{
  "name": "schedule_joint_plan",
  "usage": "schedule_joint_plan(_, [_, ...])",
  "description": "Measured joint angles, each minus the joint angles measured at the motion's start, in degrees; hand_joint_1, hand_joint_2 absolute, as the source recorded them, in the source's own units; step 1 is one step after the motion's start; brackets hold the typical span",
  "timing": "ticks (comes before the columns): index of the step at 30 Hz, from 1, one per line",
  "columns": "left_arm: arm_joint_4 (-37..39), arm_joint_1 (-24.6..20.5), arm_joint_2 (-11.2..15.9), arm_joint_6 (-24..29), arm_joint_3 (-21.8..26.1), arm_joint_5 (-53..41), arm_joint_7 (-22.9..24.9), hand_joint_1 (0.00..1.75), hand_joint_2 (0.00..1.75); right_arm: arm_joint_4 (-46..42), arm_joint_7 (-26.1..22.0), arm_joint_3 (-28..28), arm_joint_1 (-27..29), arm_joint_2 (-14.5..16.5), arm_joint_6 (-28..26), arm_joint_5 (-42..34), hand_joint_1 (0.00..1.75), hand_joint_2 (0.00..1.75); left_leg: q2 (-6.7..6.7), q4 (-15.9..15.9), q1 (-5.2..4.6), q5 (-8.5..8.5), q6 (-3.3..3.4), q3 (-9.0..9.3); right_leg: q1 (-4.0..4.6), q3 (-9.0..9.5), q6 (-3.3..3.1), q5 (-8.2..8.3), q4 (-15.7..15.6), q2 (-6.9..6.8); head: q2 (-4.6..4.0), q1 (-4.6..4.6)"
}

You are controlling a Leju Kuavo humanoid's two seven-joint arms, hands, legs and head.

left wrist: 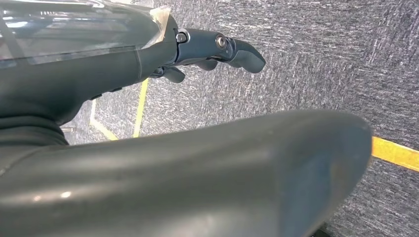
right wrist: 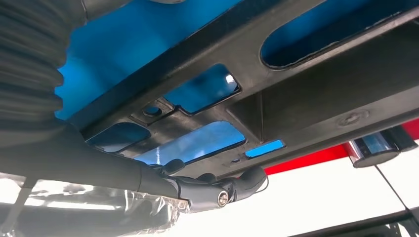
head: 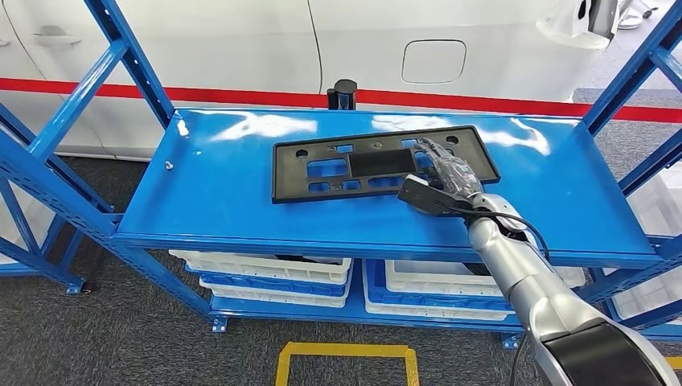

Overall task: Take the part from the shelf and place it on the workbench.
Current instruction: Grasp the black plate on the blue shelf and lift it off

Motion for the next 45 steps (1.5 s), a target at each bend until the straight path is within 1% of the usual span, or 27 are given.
schedule_joint_plan(1, [0.0,0.0,0.0,0.0,0.0,0.1,0.0,0.00,0.00,0.6,0.5,0.2,-0.4,0.3,0.2,0.5,0.15,1.75,0.01,0.0,0.00,0.00,0.00,0.04,0.00,0.04,0.00,0.00,0.0,0.01,0.00,0.00])
schedule_joint_plan(2, [0.0,0.0,0.0,0.1,0.0,0.2,0.0,0.00,0.00,1.2,1.2,0.4,-0.9,0.6,0.3,1.2,0.51,1.75,0.02,0.0,0.00,0.00,0.00,0.08,0.00,0.08,0.00,0.00,0.0,0.02,0.00,0.00])
schedule_joint_plan(4, [0.0,0.0,0.0,0.3,0.0,0.4,0.2,0.00,0.00,2.8,2.9,1.1,-2.0,1.5,0.3,2.6,1.30,1.75,0.05,0.0,0.00,-0.01,0.00,0.17,0.00,0.15,0.00,0.00,0.0,0.05,0.00,0.00])
schedule_joint_plan(5, [0.0,0.0,0.0,0.5,0.0,0.6,0.3,0.00,0.00,3.6,3.6,1.4,-2.6,2.1,0.2,3.2,1.58,1.75,0.06,0.0,0.00,-0.01,0.00,0.20,0.01,0.18,0.00,0.00,0.0,0.05,0.00,0.01])
schedule_joint_plan(6, [0.0,0.0,0.0,0.6,0.0,0.8,0.4,0.00,0.00,4.4,4.2,1.7,-3.1,2.6,0.3,3.7,1.62,1.75,0.06,0.0,0.01,-0.01,0.00,0.22,0.01,0.19,0.00,0.00,0.0,0.06,0.00,0.01])
schedule_joint_plan(8, [0.0,0.0,-0.1,1.1,0.1,1.3,0.6,0.00,0.00,5.7,4.7,2.3,-4.0,3.7,0.5,4.5,1.61,1.75,0.06,0.0,0.01,0.00,-0.01,0.23,0.01,0.21,0.00,0.00,0.0,0.06,0.00,0.00])
schedule_joint_plan(14, [0.0,0.0,-0.3,2.5,0.7,2.3,0.7,0.00,0.00,7.9,4.5,3.6,-6.2,6.5,0.8,5.6,1.71,1.75,0.06,0.0,0.02,0.00,-0.01,0.28,0.02,0.22,-0.01,0.00,0.0,0.12,0.00,0.00])
schedule_joint_plan(17, [0.0,0.0,-0.3,2.8,1.0,2.6,0.6,0.00,0.00,8.3,4.2,4.1,-7.1,7.6,0.7,5.8,1.75,1.75,0.06,0.0,0.02,0.00,-0.01,0.28,0.02,0.22,-0.01,0.00,0.0,0.13,0.00,0.00])
schedule_joint_plan(20, [0.0,0.0,-0.3,3.1,1.2,2.8,0.4,0.00,0.00,8.7,3.8,4.4,-7.6,8.3,0.3,5.8,1.75,1.75,0.06,0.0,0.01,0.00,-0.01,0.27,0.02,0.22,0.00,0.00,0.0,0.13,0.00,0.01])
schedule_joint_plan(30, [0.0,0.0,-0.3,3.5,1.6,2.9,-0.1,0.00,0.00,8.8,2.5,4.7,-7.7,9.1,-1.4,5.6,1.75,1.75,0.05,0.0,0.01,0.00,-0.01,0.24,0.02,0.21,0.00,0.00,0.0,0.12,0.00,0.00])
schedule_joint_plan(39, [0.0,0.0,-0.3,3.5,1.6,2.8,-1.1,0.00,0.00,8.8,2.0,4.5,-7.7,9.0,-2.4,5.3,1.75,1.75,0.05,0.0,0.01,0.00,-0.01,0.24,0.02,0.19,0.00,0.00,0.0,0.12,0.00,0.00])
schedule_joint_plan(42, [0.0,0.0,-0.3,3.5,1.6,2.8,-1.2,0.00,0.00,8.8,0.7,4.2,-7.6,8.9,-3.8,4.4,1.75,1.75,0.05,0.0,0.01,0.00,-0.01,0.24,0.02,0.19,0.00,0.00,0.0,0.12,0.00,0.01])
schedule_joint_plan(45, [0.0,0.0,-0.3,3.6,1.6,2.8,-1.2,0.00,0.00,8.4,-1.8,3.2,-6.9,8.9,-7.0,2.5,1.75,1.75,0.05,0.0,0.01,0.00,-0.01,0.23,0.02,0.19,0.00,0.00,0.0,0.12,0.00,0.00])
